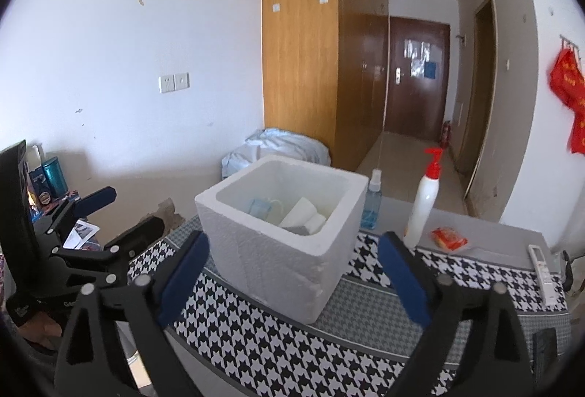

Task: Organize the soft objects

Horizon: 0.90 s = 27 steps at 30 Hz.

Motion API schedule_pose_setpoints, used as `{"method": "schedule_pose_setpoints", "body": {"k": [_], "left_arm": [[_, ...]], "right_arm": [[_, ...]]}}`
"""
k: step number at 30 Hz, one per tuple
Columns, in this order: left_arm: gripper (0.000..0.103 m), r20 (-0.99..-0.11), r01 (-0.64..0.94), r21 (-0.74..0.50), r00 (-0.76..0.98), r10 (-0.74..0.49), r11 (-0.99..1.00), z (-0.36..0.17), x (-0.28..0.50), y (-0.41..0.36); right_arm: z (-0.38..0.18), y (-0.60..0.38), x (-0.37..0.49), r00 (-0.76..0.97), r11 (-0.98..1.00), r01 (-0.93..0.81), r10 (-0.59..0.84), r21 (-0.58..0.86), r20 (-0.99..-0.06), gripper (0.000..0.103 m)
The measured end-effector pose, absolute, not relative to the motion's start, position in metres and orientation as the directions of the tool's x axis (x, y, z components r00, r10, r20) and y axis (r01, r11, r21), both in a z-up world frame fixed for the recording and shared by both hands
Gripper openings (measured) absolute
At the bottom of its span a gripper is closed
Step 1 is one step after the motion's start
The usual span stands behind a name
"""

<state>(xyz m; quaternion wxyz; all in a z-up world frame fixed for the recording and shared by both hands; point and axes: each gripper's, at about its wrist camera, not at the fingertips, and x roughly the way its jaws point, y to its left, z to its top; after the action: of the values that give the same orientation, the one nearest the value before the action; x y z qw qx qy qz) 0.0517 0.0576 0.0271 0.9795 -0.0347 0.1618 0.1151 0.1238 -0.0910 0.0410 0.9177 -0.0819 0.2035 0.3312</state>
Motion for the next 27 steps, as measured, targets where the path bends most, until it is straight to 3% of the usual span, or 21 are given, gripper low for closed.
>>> {"method": "schedule_pose_setpoints", "body": {"k": [27], "left_arm": [[0.102, -0.273, -0.149, -0.009, 0.952, 0.141, 0.989, 0.031, 0.015, 0.005]], "right_arm": [[0.03, -0.152, 0.061, 0.788, 0.832, -0.555, 0.527, 0.004, -0.318, 0.099]]}}
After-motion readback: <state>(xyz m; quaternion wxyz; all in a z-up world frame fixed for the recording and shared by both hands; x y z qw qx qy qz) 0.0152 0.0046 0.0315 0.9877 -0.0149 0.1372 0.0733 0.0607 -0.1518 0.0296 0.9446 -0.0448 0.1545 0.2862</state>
